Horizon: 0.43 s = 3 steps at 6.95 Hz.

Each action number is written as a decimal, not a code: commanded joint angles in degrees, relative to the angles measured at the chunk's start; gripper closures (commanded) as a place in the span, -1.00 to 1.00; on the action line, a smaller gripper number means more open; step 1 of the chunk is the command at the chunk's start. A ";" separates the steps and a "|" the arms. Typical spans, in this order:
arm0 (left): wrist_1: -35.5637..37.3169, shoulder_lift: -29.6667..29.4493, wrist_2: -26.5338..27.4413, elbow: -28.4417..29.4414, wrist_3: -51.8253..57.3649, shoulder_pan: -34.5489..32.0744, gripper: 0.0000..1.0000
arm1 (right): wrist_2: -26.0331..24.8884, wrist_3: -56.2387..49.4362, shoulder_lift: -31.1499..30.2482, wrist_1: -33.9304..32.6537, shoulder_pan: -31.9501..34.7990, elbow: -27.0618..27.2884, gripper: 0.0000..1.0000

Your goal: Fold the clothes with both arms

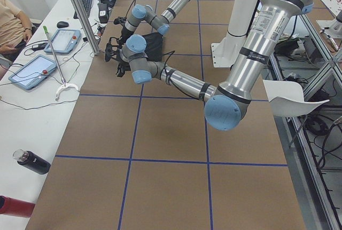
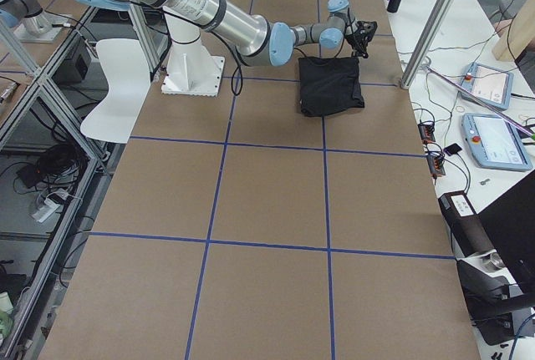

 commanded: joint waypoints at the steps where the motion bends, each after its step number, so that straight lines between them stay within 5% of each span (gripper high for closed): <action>1: 0.07 1.35 -0.29 -1.06 0.17 -0.20 -1.00 | 10.46 -5.41 -11.97 -8.30 3.30 19.26 1.00; 3: 0.07 4.50 -0.38 -1.84 10.13 -0.38 -1.00 | 14.19 -20.16 -20.55 -30.51 6.20 36.28 1.00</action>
